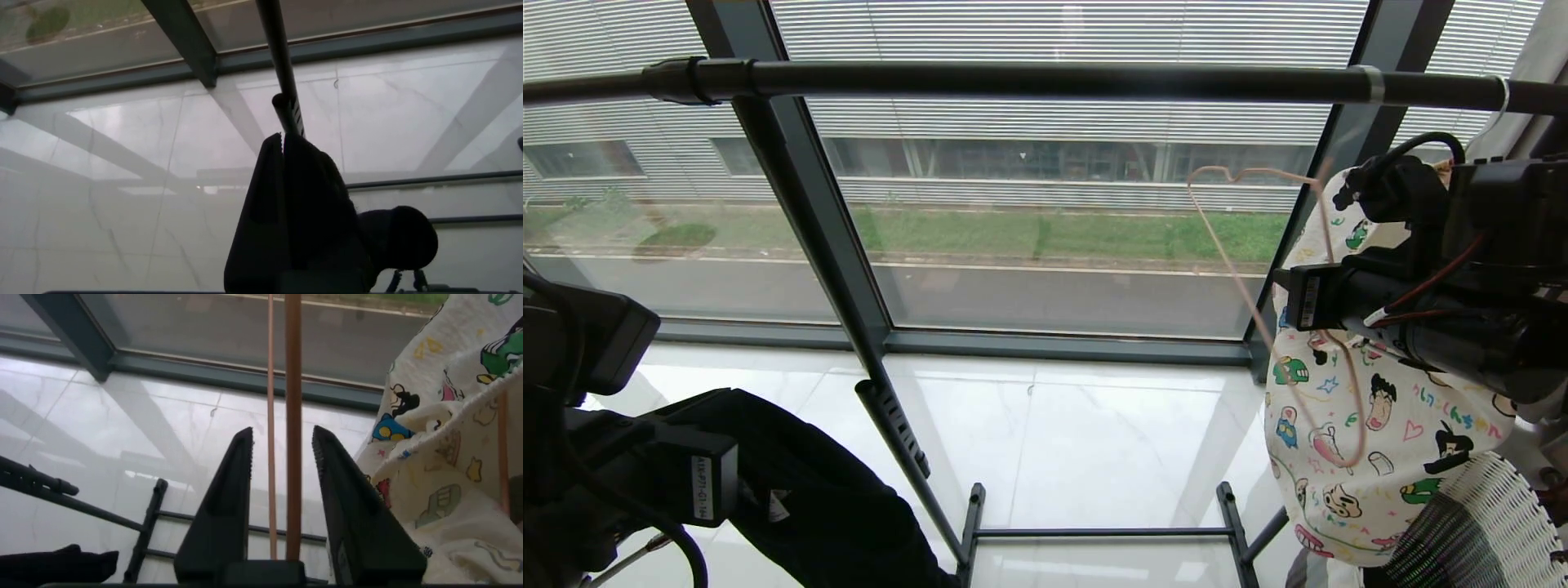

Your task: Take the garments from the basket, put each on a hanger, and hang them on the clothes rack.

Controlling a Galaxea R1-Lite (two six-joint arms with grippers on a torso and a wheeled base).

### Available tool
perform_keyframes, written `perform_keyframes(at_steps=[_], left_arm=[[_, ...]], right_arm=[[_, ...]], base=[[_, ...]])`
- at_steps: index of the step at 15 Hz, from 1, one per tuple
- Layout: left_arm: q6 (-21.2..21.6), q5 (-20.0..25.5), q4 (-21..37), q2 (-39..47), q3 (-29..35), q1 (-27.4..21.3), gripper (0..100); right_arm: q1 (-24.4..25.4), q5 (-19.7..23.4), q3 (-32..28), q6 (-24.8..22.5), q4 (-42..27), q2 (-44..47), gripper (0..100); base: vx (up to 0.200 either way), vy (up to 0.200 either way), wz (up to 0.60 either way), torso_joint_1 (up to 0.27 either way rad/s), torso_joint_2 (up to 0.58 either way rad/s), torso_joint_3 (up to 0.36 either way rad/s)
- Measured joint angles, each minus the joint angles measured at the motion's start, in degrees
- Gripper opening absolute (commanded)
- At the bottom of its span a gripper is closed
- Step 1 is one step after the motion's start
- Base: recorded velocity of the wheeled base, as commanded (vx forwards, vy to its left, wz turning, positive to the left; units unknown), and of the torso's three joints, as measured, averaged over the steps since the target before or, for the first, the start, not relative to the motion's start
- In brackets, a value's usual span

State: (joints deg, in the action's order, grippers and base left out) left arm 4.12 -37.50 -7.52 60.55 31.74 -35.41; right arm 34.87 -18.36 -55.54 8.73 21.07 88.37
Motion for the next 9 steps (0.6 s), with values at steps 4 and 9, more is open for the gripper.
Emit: perform_keyframes(at_steps=[4, 9], left_arm=[[0.00, 0.00, 0.00, -0.02, -0.07, 0.06, 0], [0.01, -0.02, 0.00, -0.41, -0.46, 0.06, 0]], right_arm=[[-0.04, -0.04, -0.09, 0.18, -0.21, 0.33, 0], [0.00, -0.06, -0.27, -0.37, -0.16, 0.40, 0]], base=[[0.000, 0.000, 0.00, 0.000, 0.00, 0.000], [0.000, 0.000, 0.00, 0.000, 0.00, 0.000]])
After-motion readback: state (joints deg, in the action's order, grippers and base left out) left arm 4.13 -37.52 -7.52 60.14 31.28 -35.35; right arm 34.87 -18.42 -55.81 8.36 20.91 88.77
